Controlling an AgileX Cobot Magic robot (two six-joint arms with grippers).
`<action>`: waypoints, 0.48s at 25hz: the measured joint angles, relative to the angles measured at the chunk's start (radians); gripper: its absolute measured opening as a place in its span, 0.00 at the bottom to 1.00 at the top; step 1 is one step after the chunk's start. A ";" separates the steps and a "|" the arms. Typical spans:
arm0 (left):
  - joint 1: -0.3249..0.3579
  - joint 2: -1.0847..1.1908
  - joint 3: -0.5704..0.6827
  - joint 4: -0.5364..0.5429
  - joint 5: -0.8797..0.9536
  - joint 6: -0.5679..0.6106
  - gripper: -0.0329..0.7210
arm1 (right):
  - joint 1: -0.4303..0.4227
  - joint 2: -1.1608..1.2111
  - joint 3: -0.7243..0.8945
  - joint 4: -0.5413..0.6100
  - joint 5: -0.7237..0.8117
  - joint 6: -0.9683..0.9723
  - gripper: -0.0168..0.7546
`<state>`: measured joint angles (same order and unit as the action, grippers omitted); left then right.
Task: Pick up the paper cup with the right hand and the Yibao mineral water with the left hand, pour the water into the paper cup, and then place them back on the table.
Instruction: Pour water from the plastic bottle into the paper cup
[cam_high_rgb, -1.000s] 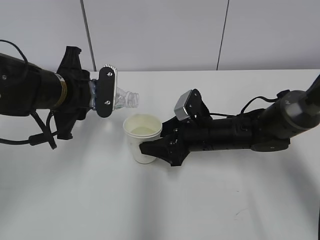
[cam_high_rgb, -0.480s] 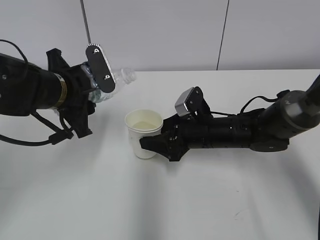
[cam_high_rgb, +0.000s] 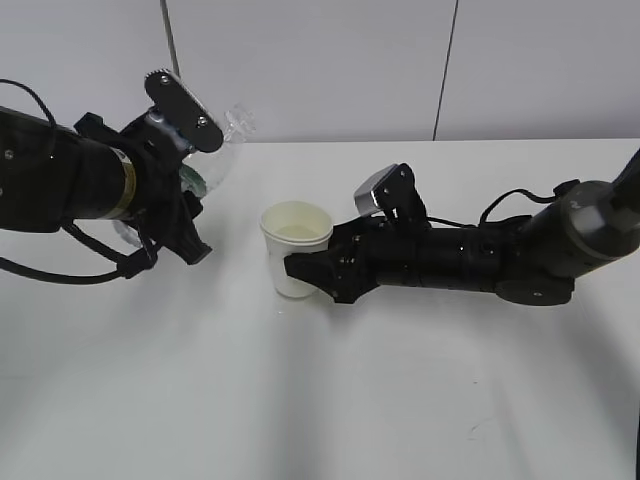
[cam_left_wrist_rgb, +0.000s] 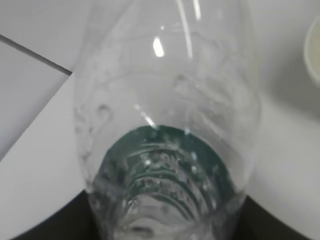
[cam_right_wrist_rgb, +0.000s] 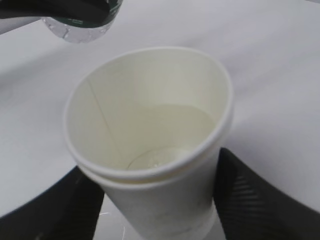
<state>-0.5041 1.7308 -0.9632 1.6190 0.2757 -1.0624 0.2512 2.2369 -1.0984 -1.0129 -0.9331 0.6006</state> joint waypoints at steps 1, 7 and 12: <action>0.000 0.000 0.000 0.000 -0.001 -0.026 0.49 | 0.000 0.000 0.000 0.012 0.002 0.000 0.69; 0.000 0.000 0.000 0.000 -0.003 -0.175 0.49 | 0.000 0.000 0.000 0.038 0.022 -0.003 0.69; 0.002 0.000 0.000 0.000 -0.008 -0.273 0.49 | -0.013 0.000 0.000 0.046 0.032 -0.004 0.69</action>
<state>-0.5018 1.7308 -0.9632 1.6190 0.2677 -1.3358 0.2381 2.2369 -1.0984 -0.9665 -0.9011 0.5962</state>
